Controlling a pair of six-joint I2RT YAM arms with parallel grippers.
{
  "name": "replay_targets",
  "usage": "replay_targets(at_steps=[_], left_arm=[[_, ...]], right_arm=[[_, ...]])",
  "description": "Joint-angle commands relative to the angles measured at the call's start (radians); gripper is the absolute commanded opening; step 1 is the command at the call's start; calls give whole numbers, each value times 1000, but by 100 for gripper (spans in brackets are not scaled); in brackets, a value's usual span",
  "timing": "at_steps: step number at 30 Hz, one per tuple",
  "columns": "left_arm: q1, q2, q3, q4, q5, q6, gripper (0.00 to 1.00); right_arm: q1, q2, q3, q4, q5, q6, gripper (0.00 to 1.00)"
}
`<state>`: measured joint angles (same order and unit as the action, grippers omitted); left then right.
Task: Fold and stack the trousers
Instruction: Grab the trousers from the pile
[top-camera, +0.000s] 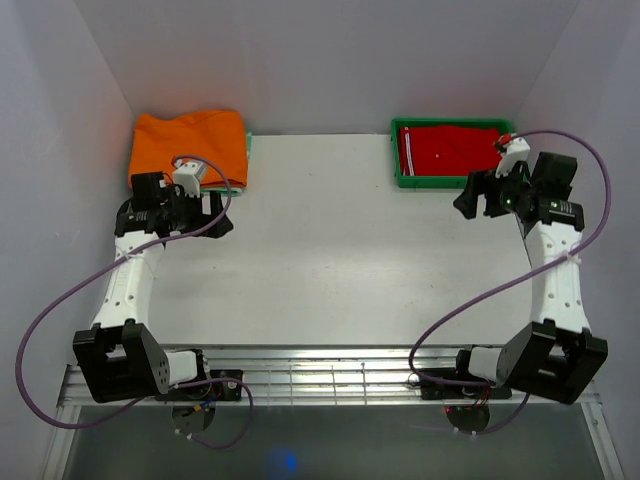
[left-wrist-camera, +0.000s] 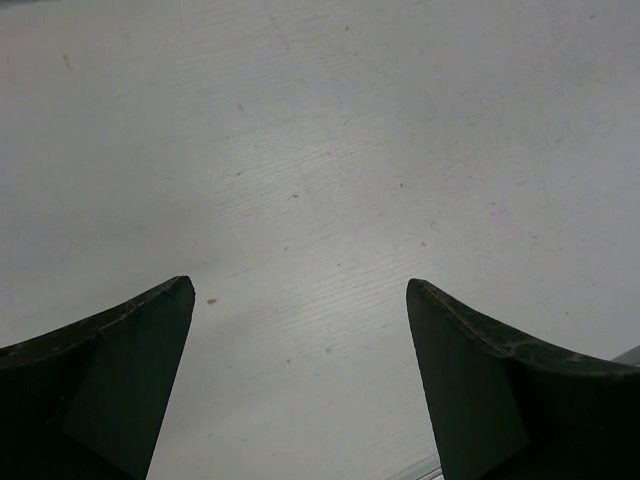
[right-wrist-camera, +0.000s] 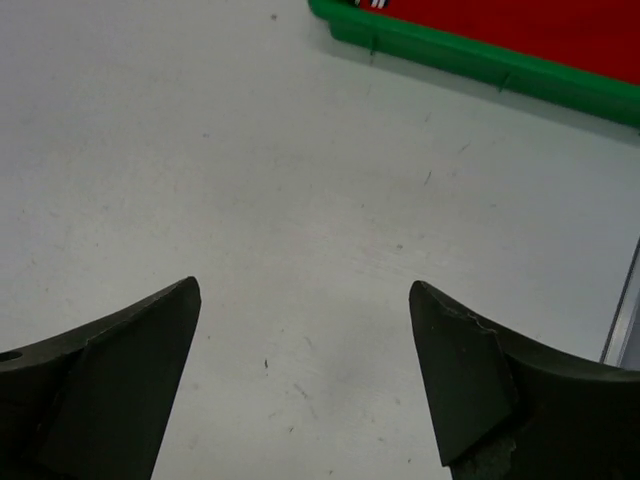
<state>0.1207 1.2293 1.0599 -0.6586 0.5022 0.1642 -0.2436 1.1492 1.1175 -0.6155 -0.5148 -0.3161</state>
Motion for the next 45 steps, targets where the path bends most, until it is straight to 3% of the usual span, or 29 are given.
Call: replay_targets(at_steps=[1,3,10,12,14,18,20,23,29,34,35,37,38,39,40,45], left_arm=[[2,44,116,11,90,-23,98],[2,71,149,8,137,-38,98],[2,130,218,20,217,-112,98],[0,136,209,22,229,-123,98],[0,134,190,22,237,-126,98],[2,128,163,22,214,-114,98],[0,111,149,30,190,-107,98],[2,98,130,39,180,-104,98],[2,104,143,16,145,-97,98],[0,104,141,10,124,-91,98],[0,105,146,8,124,-91,98],[2,108,150,5,122,-95,98],[2,108,155,5,122,-95,98],[2,105,157,5,121,-97,98],[0,105,158,4,119,-95,98],[2,98,169,-9,119,-84,98]], right_arm=[[0,174,224,195,-22,124,90],[0,347,345,210,-2,159,90],[0,960,1075,120,79,203,90],[0,1049,1169,132,78,195,90],[6,1116,1171,186,70,187,90],[44,1138,1017,365,108,127,92],[75,1170,992,372,114,106,92],[108,1230,989,358,159,94,92],[142,1392,1151,217,297,80,91],[185,1460,1225,91,450,0,99],[207,1463,1216,73,482,-46,93],[222,1466,1178,53,571,-98,66],[225,1466,1170,43,582,-119,51],[224,1468,1167,27,590,-124,24],[222,1466,1168,23,614,-127,9],[196,1327,1190,100,532,-97,8]])
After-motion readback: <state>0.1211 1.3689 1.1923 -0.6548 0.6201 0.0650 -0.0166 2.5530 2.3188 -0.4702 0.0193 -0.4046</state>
